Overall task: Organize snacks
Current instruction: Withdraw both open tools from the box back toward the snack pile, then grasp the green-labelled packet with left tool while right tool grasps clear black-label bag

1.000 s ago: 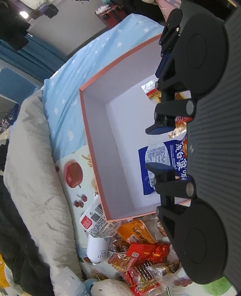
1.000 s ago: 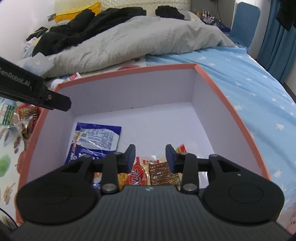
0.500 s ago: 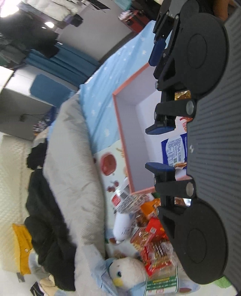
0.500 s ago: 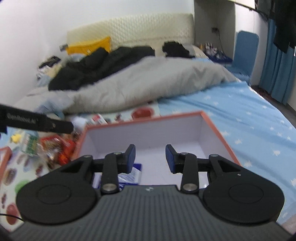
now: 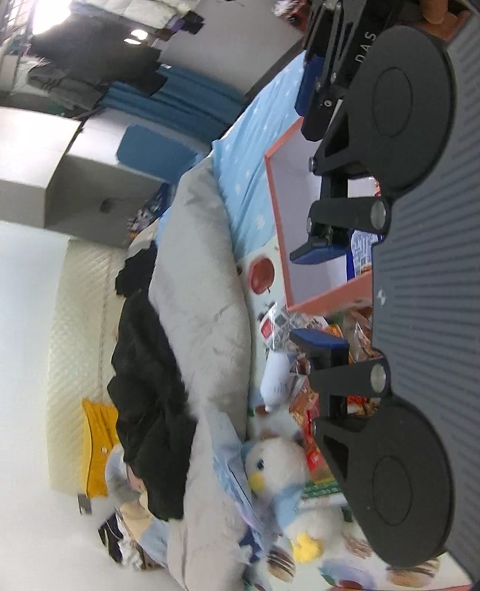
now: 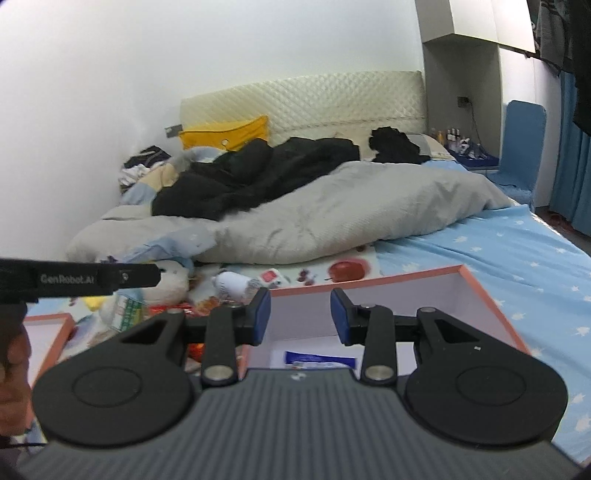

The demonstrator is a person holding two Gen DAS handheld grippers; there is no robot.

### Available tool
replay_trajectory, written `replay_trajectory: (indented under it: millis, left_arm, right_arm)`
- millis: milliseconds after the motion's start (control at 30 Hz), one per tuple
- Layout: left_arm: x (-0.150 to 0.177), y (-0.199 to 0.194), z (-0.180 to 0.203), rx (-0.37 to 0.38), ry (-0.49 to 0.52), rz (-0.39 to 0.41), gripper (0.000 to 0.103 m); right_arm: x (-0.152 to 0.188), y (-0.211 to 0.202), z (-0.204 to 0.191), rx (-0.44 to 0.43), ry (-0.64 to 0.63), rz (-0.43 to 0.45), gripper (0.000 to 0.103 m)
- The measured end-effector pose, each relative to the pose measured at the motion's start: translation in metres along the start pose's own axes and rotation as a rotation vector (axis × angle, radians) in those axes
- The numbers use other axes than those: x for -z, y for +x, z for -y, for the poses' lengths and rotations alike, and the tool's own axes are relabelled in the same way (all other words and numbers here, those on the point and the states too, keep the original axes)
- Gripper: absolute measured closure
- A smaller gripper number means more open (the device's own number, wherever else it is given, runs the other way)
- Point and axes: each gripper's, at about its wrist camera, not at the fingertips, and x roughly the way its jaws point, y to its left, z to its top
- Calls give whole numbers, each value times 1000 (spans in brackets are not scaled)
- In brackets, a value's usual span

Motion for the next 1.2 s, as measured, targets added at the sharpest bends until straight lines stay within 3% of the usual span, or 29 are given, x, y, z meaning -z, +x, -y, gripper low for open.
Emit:
replay_trajectory:
  millis: [200, 400, 667, 1033, 1200]
  left_arm:
    - [22, -23, -27, -18, -77, -17, 58]
    - [51, -48, -42, -51, -71, 3, 53]
    - [91, -76, -71, -77, -132, -38, 53]
    - [128, -91, -73, -86, -151, -107, 53]
    - [145, -95, -73, -94, -164, -151, 44]
  right_arm:
    - [12, -14, -22, -24, -15, 15, 65]
    - [37, -25, -47, -22, -26, 19, 65]
    - [63, -37, -67, -56, -26, -6, 65]
    - [105, -59, -83, -78, -33, -61, 65]
    - [109, -59, -89, -75, -36, -59, 65]
